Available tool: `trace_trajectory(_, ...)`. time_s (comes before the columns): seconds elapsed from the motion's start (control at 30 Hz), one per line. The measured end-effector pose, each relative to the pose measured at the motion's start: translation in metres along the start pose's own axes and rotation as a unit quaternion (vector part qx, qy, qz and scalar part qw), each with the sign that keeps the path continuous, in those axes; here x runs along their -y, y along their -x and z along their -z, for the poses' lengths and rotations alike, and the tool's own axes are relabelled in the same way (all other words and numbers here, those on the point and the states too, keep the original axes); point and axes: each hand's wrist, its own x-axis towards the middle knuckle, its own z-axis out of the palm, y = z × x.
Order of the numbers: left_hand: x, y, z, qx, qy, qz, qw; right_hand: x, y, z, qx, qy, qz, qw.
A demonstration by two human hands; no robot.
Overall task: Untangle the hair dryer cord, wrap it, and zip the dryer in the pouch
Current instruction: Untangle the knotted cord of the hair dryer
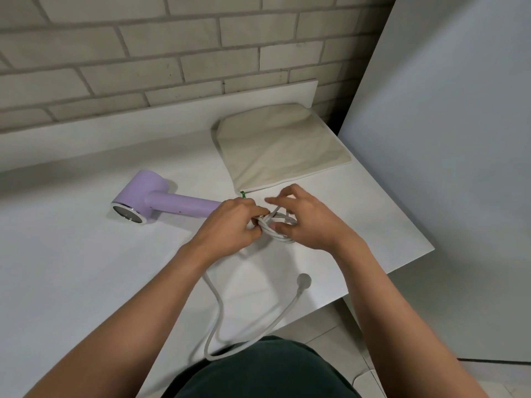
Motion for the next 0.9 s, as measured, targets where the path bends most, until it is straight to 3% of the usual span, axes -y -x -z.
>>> trace_trajectory(0.07, 0.001, 0.002, 0.003, -0.013, 0.022, 0.012, 1.000, -0.001, -0.005, -0.003, 0.027, 0.001, 0.013, 1.000)
trace_trajectory(0.2, 0.000, 0.006, 0.006, -0.009, 0.078, 0.052, 0.996, -0.001, -0.007, -0.003, -0.030, 0.045, 0.015, 0.998)
trace_trajectory(0.37, -0.007, 0.000, 0.022, 0.147, 0.135, 0.121, 0.972, -0.004, 0.001, -0.006, -0.097, 0.089, 0.024, 0.991)
trace_trajectory(0.43, -0.009, -0.004, 0.025, 0.148, 0.176, 0.146, 0.962, -0.003, 0.004, -0.009, -0.131, 0.092, 0.031, 0.987)
trace_trajectory(0.6, -0.008, -0.011, 0.026, 0.118, 0.219, 0.116, 0.962, -0.004, 0.011, -0.006, -0.196, 0.090, 0.043, 0.975)
trace_trajectory(0.73, -0.006, -0.013, 0.023, 0.086, 0.267, 0.128, 0.951, -0.007, 0.014, 0.005, -0.250, -0.001, 0.020, 0.968)
trace_trajectory(0.9, -0.008, -0.017, 0.019, 0.060, 0.246, 0.134, 0.958, 0.001, 0.018, 0.012, -0.301, -0.162, -0.026, 0.939)
